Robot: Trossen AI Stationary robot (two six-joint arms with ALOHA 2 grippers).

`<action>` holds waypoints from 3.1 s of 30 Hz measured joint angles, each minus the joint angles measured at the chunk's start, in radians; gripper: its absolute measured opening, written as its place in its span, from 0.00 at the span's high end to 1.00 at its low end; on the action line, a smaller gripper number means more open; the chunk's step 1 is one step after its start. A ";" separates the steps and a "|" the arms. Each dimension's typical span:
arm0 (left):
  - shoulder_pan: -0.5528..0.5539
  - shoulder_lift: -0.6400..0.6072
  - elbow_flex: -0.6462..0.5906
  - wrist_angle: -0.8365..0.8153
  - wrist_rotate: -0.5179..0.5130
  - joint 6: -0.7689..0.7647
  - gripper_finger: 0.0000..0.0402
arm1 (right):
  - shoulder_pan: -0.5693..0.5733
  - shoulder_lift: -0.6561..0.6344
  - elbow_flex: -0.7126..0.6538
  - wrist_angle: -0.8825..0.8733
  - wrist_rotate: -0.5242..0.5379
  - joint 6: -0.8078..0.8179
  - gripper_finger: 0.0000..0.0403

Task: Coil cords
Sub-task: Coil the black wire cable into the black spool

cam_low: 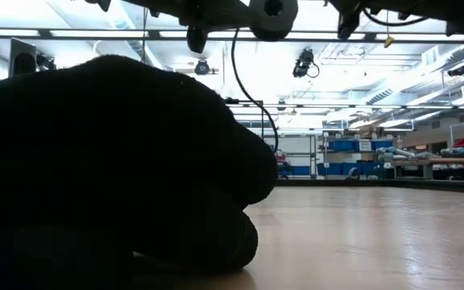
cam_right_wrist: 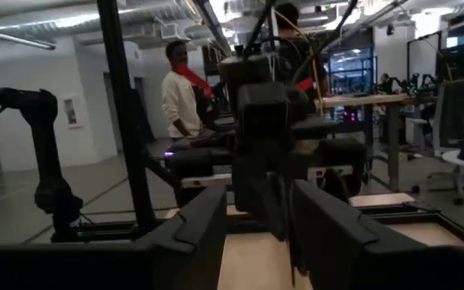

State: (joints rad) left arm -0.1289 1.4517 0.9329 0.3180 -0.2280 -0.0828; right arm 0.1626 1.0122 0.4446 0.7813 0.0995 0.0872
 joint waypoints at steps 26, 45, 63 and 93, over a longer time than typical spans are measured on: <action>0.007 -0.021 0.173 -0.241 0.205 0.110 1.00 | -0.042 0.324 0.001 -0.136 0.032 0.051 0.66; 0.010 -0.020 0.171 -0.242 0.196 0.106 1.00 | -0.055 0.458 0.094 -0.139 0.005 -0.047 0.92; 0.009 -0.020 0.171 -0.393 0.241 0.068 1.00 | 0.016 0.239 0.094 -0.480 -0.015 -0.038 0.99; 0.006 -0.019 0.171 -0.501 0.237 0.020 1.00 | 0.169 0.017 0.338 -0.827 -0.005 -0.079 0.99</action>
State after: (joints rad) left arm -0.1233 1.4322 1.1042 -0.1833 0.0090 -0.0631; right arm 0.3315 1.0291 0.7826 -0.0462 0.0942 0.0084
